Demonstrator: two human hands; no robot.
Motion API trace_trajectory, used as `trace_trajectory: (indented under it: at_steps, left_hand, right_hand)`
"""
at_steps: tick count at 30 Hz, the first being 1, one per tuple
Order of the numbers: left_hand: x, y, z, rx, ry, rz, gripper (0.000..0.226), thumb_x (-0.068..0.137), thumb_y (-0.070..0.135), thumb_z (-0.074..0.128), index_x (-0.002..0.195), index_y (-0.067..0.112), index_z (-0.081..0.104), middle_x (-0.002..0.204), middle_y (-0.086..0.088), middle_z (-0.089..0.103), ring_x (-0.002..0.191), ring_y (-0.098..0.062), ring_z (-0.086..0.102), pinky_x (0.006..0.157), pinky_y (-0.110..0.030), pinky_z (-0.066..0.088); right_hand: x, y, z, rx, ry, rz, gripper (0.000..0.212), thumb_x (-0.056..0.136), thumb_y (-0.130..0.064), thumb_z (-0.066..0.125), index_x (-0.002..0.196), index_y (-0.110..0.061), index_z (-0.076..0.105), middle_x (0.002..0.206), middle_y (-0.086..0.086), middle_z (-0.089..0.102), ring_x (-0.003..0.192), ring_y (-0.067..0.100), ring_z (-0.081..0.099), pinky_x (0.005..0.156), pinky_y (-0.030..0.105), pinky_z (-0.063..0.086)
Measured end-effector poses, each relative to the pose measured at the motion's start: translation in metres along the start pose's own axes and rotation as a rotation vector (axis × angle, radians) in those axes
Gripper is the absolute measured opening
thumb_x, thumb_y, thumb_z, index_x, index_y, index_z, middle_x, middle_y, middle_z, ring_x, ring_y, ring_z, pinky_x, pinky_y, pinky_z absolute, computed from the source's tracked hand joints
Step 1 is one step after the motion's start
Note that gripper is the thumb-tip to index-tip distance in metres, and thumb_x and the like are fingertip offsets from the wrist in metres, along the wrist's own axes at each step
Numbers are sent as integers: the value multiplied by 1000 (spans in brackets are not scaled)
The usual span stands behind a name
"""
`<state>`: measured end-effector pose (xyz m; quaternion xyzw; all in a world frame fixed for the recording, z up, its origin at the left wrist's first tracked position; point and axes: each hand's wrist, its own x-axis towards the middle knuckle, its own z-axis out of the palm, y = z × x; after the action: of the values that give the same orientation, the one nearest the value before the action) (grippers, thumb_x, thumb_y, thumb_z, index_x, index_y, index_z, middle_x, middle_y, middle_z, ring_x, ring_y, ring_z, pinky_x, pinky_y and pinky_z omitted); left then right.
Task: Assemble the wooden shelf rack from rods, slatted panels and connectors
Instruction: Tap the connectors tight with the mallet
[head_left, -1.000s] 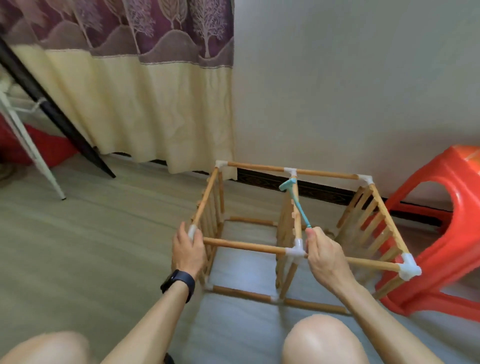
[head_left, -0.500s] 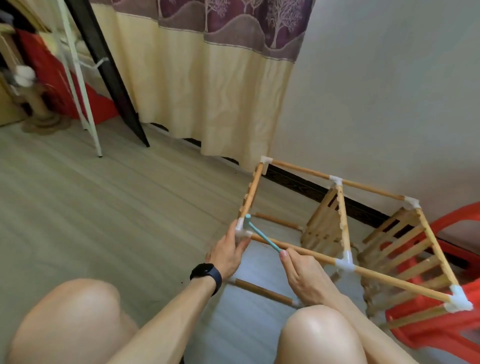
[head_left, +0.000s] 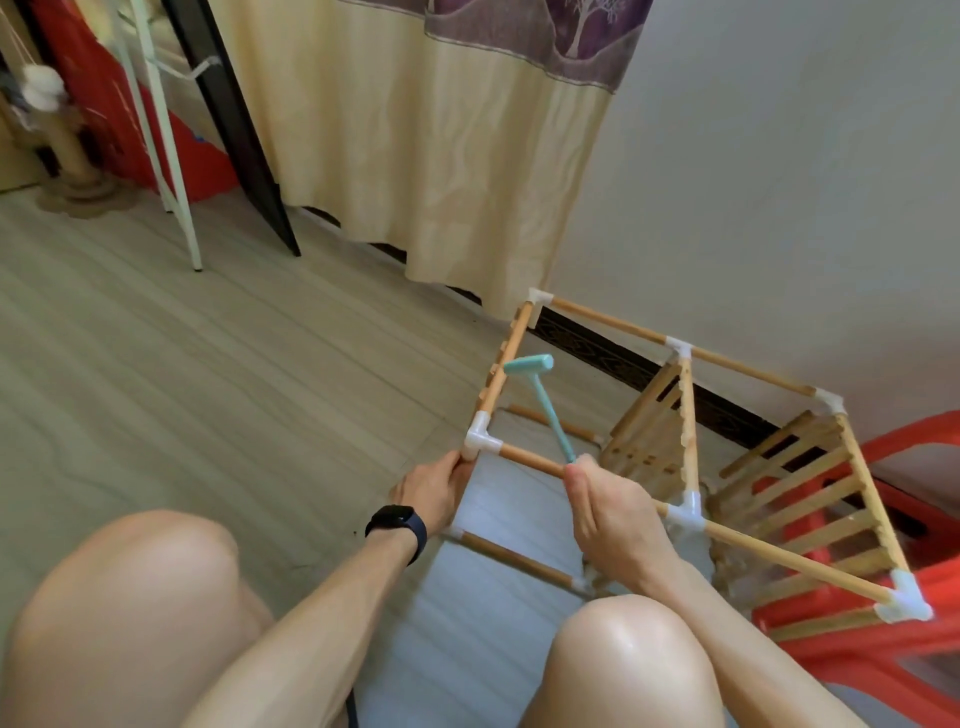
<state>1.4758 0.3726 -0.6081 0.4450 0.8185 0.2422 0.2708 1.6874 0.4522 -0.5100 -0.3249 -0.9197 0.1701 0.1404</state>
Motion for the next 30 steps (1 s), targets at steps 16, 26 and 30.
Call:
trace_trajectory:
  at_steps: [16,26,30]
  left_hand:
    - [0,1,1,87,-2,7,34,107,44,23,130,34,48,95,-12,66,76,-32,56,64,-33,39]
    - [9,-1,-5,283,-141,34,31,106,35,27,132,31,44,96,-6,65,84,-31,63,67,-36,46]
    - [30,-3,-30,228,-161,-104,50,101,19,41,151,24,35,133,-9,60,118,-29,59,98,-42,50]
  right_hand:
    - [1,-6,3,-92,-208,46,47,106,-51,16,71,-27,37,60,-6,46,58,23,52,60,42,50]
    - [8,22,-9,-29,-13,264,43,105,-46,20,76,-23,40,66,-1,50,62,17,50,60,39,41]
    - [7,43,-1,105,125,416,39,107,-37,29,74,-21,42,68,0,49,60,14,48,56,25,32]
